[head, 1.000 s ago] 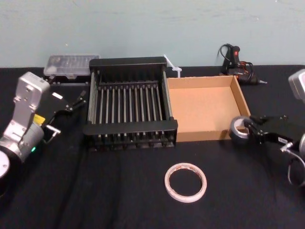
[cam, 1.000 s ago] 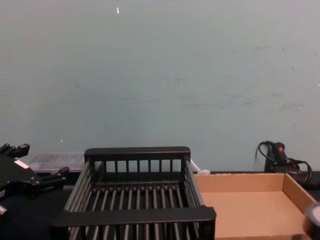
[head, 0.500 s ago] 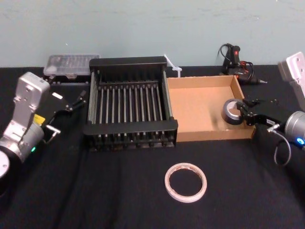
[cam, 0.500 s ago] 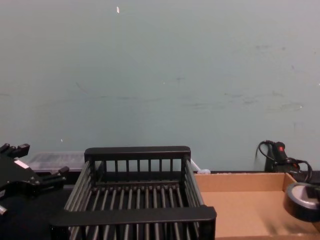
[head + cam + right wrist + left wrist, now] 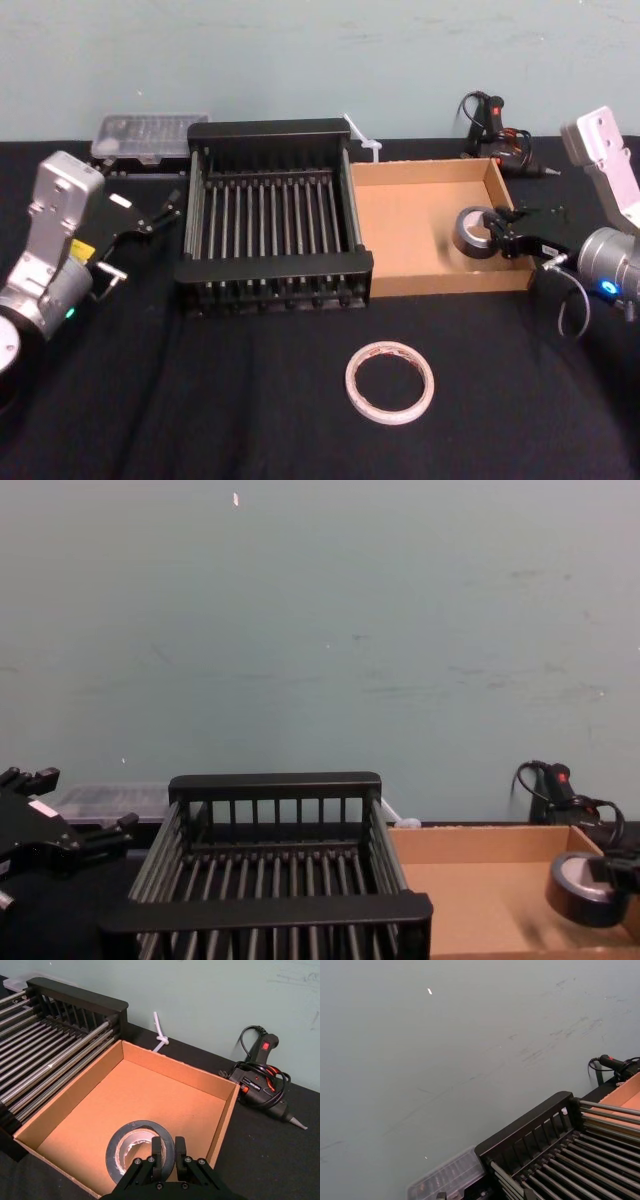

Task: Pick up the white tape and place it into the black box , Pick up the silver tape and place it into the brown box.

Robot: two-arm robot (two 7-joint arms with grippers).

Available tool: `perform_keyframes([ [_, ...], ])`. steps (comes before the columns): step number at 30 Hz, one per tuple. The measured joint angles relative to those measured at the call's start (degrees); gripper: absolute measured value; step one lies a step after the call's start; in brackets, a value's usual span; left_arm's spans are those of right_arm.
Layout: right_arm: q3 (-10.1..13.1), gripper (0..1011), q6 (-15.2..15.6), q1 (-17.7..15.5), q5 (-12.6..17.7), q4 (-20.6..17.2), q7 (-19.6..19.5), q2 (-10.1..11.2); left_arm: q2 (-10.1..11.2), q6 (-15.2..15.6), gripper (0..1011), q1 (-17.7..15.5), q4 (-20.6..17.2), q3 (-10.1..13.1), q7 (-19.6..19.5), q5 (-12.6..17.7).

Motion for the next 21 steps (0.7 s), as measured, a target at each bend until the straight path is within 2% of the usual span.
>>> perform_keyframes([
  [16,0.05,168,0.07,-0.17,0.07,-0.25,0.02,0.18,0.0,0.0,1001,0.0,0.0,0.0,0.0,0.0],
  [19,0.07,227,0.07,-0.19,0.11,-0.3,0.02,0.21,0.0,0.0,1001,0.0,0.0,0.0,0.0,0.0],
  [21,0.09,307,0.07,-0.2,0.14,-0.33,0.02,0.22,0.0,0.0,1001,0.0,0.0,0.0,0.0,0.0],
])
